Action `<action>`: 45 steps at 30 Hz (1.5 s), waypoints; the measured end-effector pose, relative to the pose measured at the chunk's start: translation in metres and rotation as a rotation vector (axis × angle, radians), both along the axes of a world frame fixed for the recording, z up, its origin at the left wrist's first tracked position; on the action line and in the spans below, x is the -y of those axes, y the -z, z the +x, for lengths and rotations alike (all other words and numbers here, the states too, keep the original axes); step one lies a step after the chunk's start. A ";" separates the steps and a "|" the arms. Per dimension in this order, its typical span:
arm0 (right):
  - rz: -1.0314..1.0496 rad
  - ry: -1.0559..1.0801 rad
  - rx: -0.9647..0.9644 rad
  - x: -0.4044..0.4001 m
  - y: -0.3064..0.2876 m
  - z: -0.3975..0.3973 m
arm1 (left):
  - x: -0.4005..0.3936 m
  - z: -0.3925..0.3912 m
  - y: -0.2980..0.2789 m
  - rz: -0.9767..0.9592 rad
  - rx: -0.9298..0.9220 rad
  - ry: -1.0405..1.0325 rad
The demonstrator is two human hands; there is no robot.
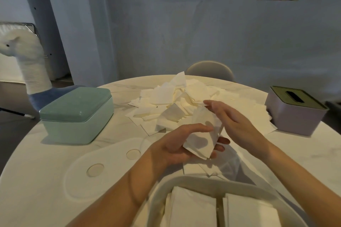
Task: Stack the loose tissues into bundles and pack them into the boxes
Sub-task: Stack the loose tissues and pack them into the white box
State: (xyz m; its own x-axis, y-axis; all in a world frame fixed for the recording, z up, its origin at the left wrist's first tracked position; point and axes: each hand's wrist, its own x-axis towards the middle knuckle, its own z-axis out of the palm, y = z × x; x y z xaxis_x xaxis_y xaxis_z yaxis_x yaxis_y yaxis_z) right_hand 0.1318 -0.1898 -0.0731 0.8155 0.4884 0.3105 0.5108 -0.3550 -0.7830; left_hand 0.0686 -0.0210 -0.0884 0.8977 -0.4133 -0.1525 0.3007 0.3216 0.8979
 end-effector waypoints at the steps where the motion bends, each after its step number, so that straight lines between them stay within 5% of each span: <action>1: -0.001 -0.042 -0.059 -0.001 0.001 -0.003 | 0.001 -0.002 0.000 -0.001 -0.009 0.009; 6: -0.010 -0.101 -0.051 -0.006 0.004 -0.008 | 0.004 0.000 0.002 0.035 0.003 -0.027; 10: 0.038 0.005 0.079 0.002 0.001 0.006 | -0.007 0.011 0.006 -0.153 -0.032 -0.176; 12: -0.106 -0.017 0.118 0.015 -0.001 0.018 | -0.020 0.015 0.007 -0.173 -0.051 -0.232; 16: -0.673 -0.410 -0.031 0.034 -0.001 0.021 | -0.037 0.023 0.005 -0.194 -0.061 -0.466; 19: -0.783 -0.519 0.017 0.029 0.002 0.017 | -0.040 0.025 0.006 -0.212 -0.101 -0.587; 31: -0.863 -0.250 0.467 -0.008 0.011 -0.015 | -0.045 0.026 0.010 -0.177 -0.162 -0.670; 35: -0.773 -0.151 0.475 -0.009 0.015 -0.014 | -0.047 0.025 0.011 -0.172 -0.143 -0.702; 38: -0.478 -0.081 0.332 0.000 0.005 -0.009 | -0.047 0.024 0.010 -0.196 -0.106 -0.703; 45: 0.374 -0.138 -0.512 0.017 -0.022 0.008 | -0.033 0.024 0.012 -0.043 -0.066 -0.554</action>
